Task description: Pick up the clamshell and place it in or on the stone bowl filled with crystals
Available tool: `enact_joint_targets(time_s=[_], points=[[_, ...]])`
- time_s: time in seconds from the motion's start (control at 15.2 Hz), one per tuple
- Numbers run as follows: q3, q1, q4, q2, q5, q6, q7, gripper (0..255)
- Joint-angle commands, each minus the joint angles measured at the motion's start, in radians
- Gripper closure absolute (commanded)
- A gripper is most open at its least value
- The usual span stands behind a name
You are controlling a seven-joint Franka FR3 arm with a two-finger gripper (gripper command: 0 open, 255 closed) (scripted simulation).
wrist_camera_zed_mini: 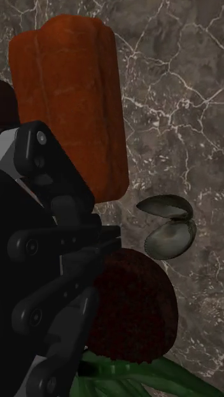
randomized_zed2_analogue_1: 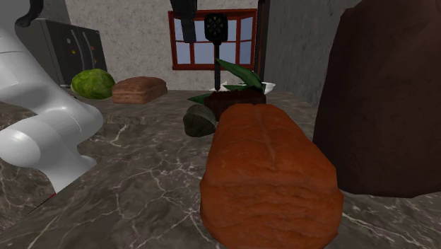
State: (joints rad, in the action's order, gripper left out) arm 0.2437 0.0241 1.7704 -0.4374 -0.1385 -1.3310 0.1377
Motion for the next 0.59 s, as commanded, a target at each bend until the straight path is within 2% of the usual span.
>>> enact_joint_targets(time_s=[0.0, 0.07, 0.53], points=[[0.000, 0.000, 0.000, 0.000, 0.000, 0.000, 0.000, 255], [0.000, 0.000, 0.000, 0.000, 0.000, 0.000, 0.000, 0], [-0.080, -0.005, 0.324, -0.097, 0.095, -0.259, -0.010, 0]])
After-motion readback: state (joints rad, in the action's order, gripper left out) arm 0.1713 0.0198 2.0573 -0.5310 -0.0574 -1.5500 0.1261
